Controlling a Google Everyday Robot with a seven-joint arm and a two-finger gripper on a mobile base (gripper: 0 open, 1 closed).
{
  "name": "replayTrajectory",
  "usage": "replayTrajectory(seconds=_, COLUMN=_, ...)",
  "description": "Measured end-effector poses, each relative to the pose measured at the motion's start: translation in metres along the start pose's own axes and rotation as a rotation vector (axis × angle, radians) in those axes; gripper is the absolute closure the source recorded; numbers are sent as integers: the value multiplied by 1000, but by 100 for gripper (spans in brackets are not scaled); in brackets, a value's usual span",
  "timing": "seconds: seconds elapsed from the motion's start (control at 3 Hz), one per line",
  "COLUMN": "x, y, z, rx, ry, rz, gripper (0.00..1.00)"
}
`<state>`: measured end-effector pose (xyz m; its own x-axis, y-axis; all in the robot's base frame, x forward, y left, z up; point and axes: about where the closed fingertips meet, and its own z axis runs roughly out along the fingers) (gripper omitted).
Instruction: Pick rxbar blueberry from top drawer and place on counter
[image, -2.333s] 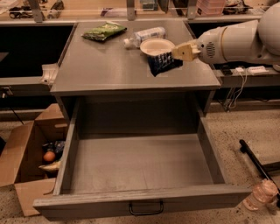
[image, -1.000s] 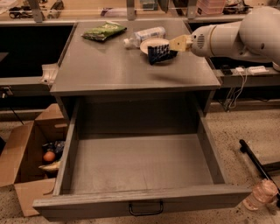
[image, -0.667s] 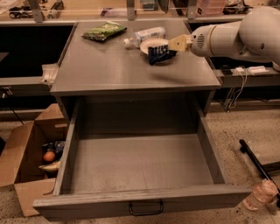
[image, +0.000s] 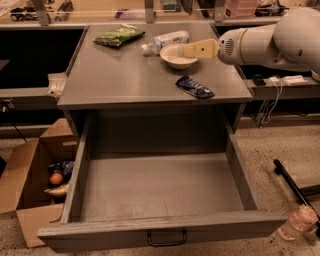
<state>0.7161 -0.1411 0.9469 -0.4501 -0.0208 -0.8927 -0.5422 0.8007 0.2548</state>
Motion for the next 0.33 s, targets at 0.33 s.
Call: replayTrajectory(seconds=0.33, x=0, y=0, z=0, rx=0, ry=0, rz=0, gripper=0)
